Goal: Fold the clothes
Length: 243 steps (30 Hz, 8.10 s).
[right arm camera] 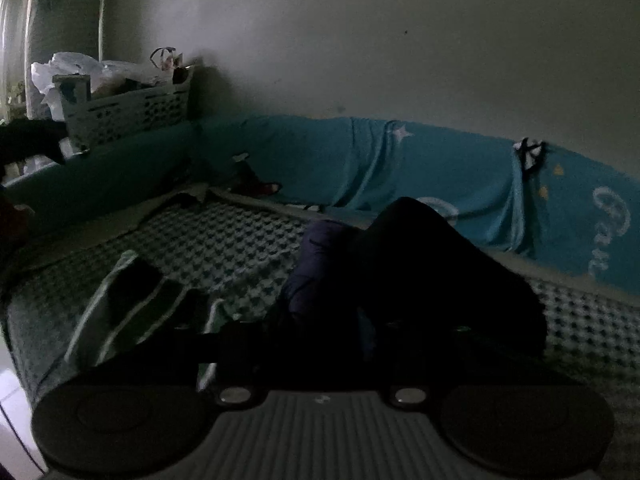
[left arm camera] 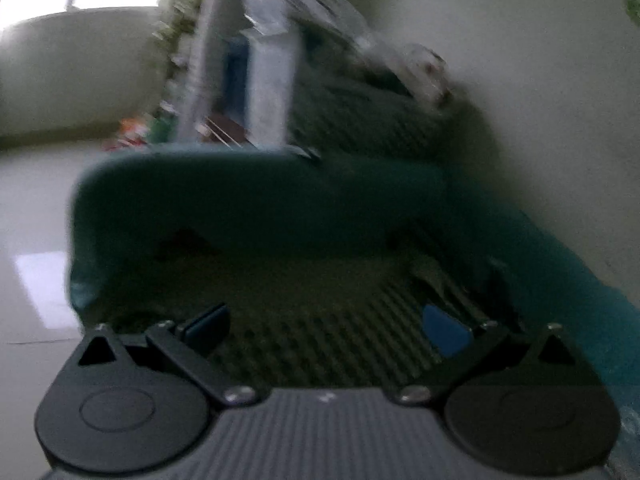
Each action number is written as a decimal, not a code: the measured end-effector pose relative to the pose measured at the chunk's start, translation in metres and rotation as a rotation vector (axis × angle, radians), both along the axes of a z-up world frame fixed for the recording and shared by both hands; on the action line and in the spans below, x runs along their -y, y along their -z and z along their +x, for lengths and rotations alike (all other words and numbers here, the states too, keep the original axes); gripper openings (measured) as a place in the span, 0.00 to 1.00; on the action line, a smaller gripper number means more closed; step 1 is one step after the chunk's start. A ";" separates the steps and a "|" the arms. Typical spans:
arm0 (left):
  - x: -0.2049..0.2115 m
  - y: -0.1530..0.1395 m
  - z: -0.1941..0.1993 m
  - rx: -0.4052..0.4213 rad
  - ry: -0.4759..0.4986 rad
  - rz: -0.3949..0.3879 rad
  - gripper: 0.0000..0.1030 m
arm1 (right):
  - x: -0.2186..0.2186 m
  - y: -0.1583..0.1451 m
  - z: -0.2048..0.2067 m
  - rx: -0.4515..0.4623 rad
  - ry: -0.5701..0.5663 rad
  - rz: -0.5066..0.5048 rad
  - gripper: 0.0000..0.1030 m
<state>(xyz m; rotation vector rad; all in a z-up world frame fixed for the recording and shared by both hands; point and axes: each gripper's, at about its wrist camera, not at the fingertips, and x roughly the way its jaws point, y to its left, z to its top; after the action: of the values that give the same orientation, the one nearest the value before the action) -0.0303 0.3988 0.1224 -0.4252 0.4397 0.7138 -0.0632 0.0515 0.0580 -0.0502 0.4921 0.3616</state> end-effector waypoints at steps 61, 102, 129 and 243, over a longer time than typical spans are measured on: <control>0.228 0.075 0.041 -0.347 0.686 0.251 1.00 | 0.030 0.027 -0.035 -0.166 0.000 -0.013 0.48; 0.289 0.064 -0.092 -0.451 0.820 0.281 1.00 | 0.125 0.019 -0.065 -0.382 0.346 -0.045 0.76; 0.302 0.058 -0.118 -0.495 0.817 0.248 1.00 | 0.140 0.015 -0.085 -0.403 0.317 -0.032 0.84; 0.306 0.041 -0.161 -0.500 0.813 0.201 1.00 | 0.134 0.021 -0.107 -0.389 0.237 -0.040 0.85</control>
<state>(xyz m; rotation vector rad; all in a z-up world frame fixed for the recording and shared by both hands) -0.1915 0.0933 0.0810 0.1464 0.9299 0.0525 -0.1698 -0.0828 0.0367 0.0406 0.8817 0.1267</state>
